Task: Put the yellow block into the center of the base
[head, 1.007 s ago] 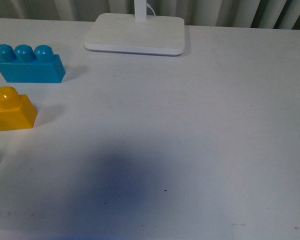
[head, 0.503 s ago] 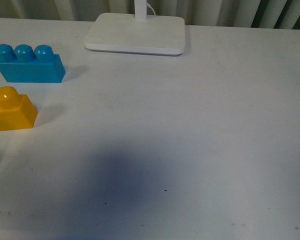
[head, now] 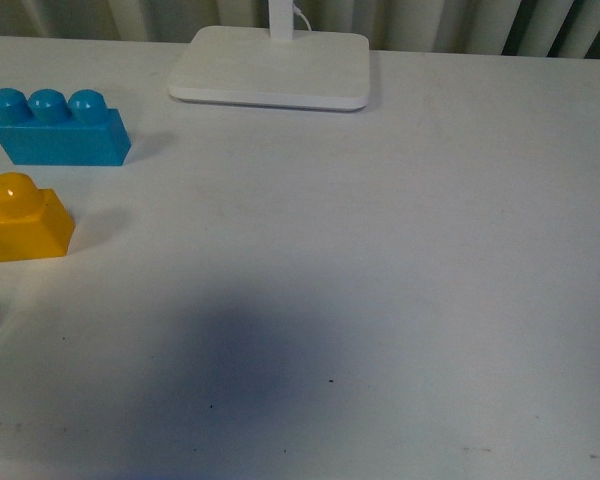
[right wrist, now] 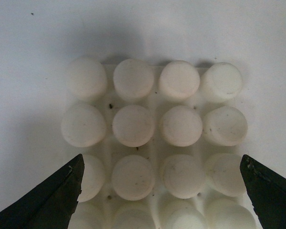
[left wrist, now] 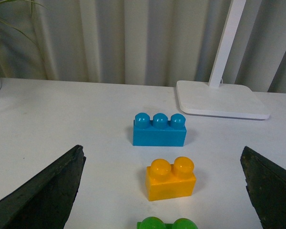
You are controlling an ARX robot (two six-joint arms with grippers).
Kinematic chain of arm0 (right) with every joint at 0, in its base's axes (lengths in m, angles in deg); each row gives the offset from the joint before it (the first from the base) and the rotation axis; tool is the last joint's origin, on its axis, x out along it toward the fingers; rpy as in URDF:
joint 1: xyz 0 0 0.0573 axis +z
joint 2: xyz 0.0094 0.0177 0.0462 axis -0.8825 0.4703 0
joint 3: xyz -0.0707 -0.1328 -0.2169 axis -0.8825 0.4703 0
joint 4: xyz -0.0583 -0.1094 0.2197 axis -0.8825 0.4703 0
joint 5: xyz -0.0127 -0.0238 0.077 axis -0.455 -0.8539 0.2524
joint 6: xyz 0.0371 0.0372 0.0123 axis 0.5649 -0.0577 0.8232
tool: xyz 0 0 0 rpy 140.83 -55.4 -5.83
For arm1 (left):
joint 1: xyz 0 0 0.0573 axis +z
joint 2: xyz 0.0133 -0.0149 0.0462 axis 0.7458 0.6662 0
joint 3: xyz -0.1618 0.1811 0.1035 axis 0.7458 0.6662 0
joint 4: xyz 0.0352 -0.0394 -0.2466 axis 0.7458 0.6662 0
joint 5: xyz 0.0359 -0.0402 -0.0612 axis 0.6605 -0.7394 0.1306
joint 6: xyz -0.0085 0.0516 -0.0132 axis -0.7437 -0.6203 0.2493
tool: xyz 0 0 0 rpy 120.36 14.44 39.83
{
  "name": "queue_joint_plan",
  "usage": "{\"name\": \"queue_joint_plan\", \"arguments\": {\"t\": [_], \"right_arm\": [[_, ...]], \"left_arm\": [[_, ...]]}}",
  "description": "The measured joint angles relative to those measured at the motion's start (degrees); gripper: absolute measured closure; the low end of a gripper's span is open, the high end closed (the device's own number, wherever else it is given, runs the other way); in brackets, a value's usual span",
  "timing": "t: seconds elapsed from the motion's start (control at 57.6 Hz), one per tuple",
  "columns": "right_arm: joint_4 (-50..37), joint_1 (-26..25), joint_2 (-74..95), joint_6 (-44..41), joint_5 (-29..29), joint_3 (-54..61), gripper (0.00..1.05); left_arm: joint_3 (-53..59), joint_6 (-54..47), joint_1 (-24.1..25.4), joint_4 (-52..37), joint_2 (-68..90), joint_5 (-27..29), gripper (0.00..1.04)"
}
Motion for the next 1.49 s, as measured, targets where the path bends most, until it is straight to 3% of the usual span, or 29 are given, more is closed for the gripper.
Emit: {"name": "queue_joint_plan", "arguments": {"t": [0.521, 0.816, 0.955, 1.076, 1.493], "right_arm": [[-0.3, -2.2, 5.4, -5.2, 2.5, -2.2, 0.09], [-5.4, 2.0, 0.6, 2.8, 3.4, 6.4, 0.09], [-7.2, 8.7, -3.4, 8.1, 1.1, 11.6, 0.09], [-7.4, 18.2, -6.6, 15.4, -1.6, 15.3, 0.08], [-8.8, 41.7, -4.3, 36.6, -16.9, 14.0, 0.08]], "left_arm": [[0.0, 0.0, 0.0, 0.0, 0.0, 0.0, 0.06], [0.0, 0.0, 0.0, 0.0, 0.0, 0.0, 0.06], [0.0, 0.0, 0.0, 0.0, 0.0, 0.0, 0.06], [0.0, 0.0, 0.0, 0.0, 0.0, 0.0, 0.06], [0.0, 0.0, 0.0, 0.0, 0.0, 0.0, 0.06]]}}
